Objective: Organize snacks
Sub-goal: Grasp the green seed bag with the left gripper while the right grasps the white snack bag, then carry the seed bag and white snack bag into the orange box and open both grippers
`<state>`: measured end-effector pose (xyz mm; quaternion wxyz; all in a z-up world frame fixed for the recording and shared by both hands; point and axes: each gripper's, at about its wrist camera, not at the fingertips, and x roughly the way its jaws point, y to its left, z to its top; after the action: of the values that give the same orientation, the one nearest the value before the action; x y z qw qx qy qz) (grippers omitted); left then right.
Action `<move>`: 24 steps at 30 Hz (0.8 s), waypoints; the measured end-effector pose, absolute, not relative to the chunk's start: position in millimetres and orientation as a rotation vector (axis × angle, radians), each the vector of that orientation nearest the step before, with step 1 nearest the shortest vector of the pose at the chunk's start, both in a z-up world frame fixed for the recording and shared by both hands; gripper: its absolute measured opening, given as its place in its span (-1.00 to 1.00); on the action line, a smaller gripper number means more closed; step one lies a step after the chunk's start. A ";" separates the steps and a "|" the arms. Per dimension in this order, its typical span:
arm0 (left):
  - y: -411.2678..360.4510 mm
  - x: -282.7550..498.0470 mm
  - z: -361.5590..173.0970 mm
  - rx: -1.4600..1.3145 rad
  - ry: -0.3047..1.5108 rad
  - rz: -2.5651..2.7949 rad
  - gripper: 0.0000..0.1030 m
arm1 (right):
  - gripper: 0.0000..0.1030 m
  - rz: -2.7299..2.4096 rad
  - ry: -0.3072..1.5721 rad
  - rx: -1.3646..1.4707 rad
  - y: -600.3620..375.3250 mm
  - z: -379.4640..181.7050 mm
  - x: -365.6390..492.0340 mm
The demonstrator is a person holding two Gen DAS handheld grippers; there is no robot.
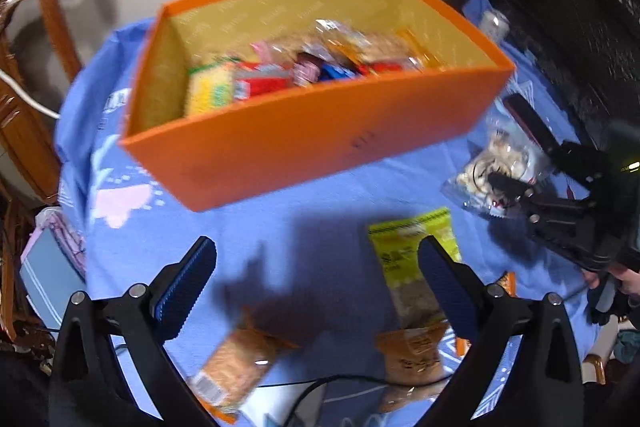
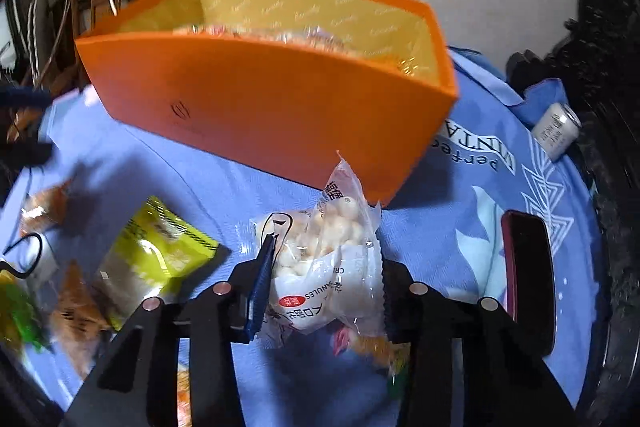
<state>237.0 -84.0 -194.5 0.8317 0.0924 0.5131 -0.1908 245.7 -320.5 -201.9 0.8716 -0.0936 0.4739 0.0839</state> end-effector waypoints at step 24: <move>-175.7 231.9 -278.6 0.249 1.307 -0.435 0.58 | -0.15 0.080 0.953 0.067 -356.3 -184.0 182.7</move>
<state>231.9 -175.7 -278.6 0.7649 0.1148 0.6014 -0.2004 182.7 -356.3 -184.0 0.8872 0.0323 0.4587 0.0386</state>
